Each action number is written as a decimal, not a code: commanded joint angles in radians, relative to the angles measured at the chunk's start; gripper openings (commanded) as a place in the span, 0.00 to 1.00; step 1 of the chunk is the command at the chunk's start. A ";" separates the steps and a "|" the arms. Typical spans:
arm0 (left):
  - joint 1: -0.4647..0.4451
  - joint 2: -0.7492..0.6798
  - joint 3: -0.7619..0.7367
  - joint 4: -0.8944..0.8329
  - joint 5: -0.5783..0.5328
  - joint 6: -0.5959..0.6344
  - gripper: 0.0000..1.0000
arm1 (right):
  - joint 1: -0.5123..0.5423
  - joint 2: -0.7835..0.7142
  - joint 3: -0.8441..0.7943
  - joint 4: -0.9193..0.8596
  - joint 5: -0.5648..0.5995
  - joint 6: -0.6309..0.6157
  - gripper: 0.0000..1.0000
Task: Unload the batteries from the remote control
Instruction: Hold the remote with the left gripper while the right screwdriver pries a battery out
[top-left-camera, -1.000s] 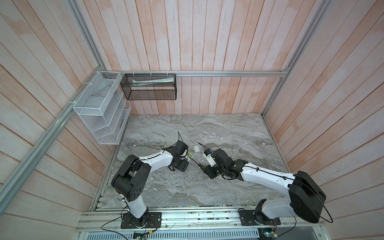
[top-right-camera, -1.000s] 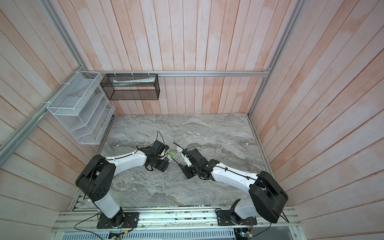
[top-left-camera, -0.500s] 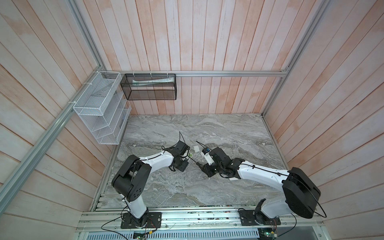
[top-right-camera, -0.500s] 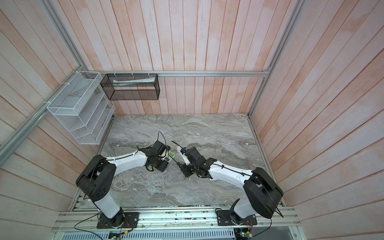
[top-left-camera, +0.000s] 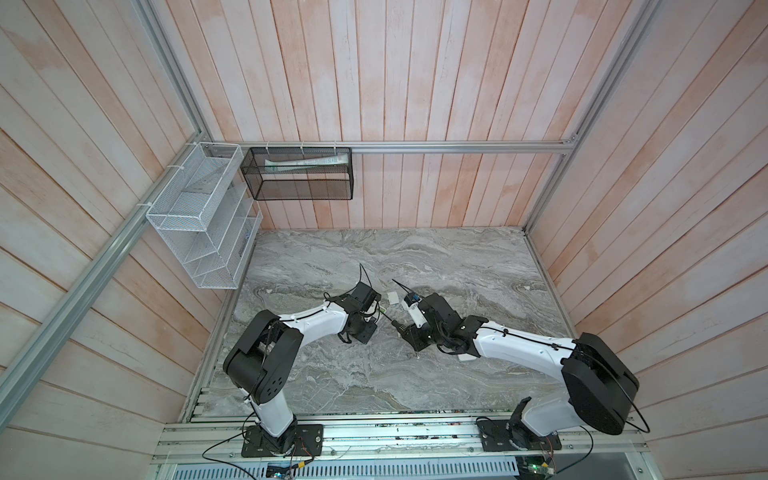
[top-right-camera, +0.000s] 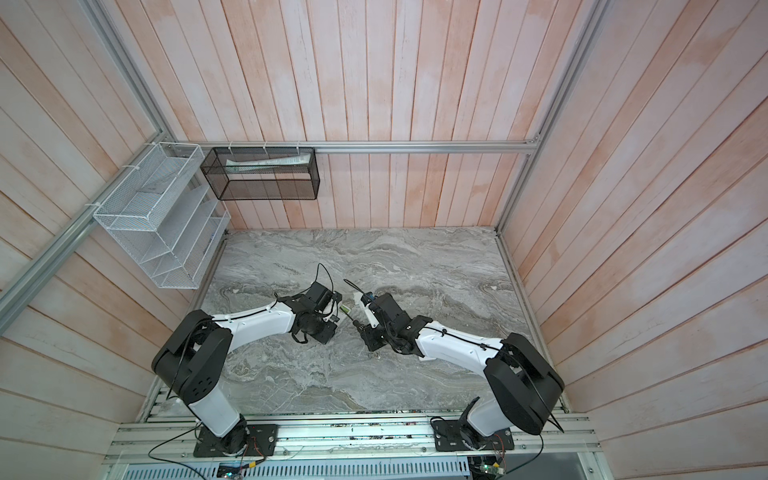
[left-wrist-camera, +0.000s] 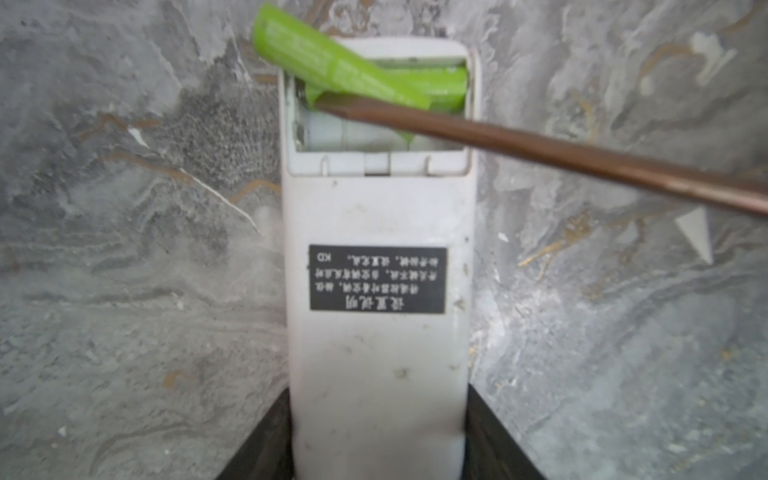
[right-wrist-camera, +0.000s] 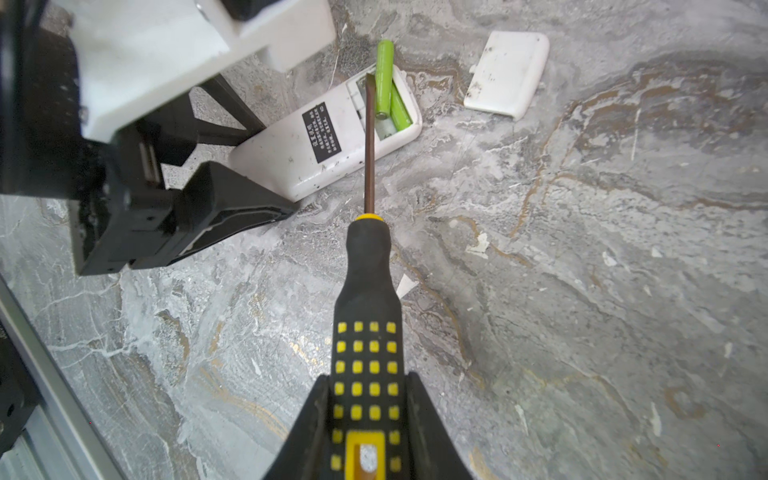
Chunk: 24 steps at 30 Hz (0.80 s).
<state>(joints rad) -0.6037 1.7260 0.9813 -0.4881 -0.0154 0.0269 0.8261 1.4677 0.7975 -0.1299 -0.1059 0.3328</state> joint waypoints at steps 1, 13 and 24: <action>-0.016 -0.022 -0.012 -0.037 0.011 0.013 0.53 | -0.009 -0.035 -0.022 0.012 0.032 0.016 0.00; -0.036 -0.025 -0.002 -0.076 -0.018 0.008 0.53 | -0.024 -0.091 -0.062 0.006 0.058 0.019 0.00; -0.038 -0.025 -0.015 -0.037 -0.050 -0.014 0.53 | -0.042 -0.125 0.000 -0.153 0.015 -0.033 0.00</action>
<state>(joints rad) -0.6361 1.7180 0.9813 -0.5236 -0.0353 0.0250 0.7864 1.3659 0.7521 -0.2016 -0.0639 0.3264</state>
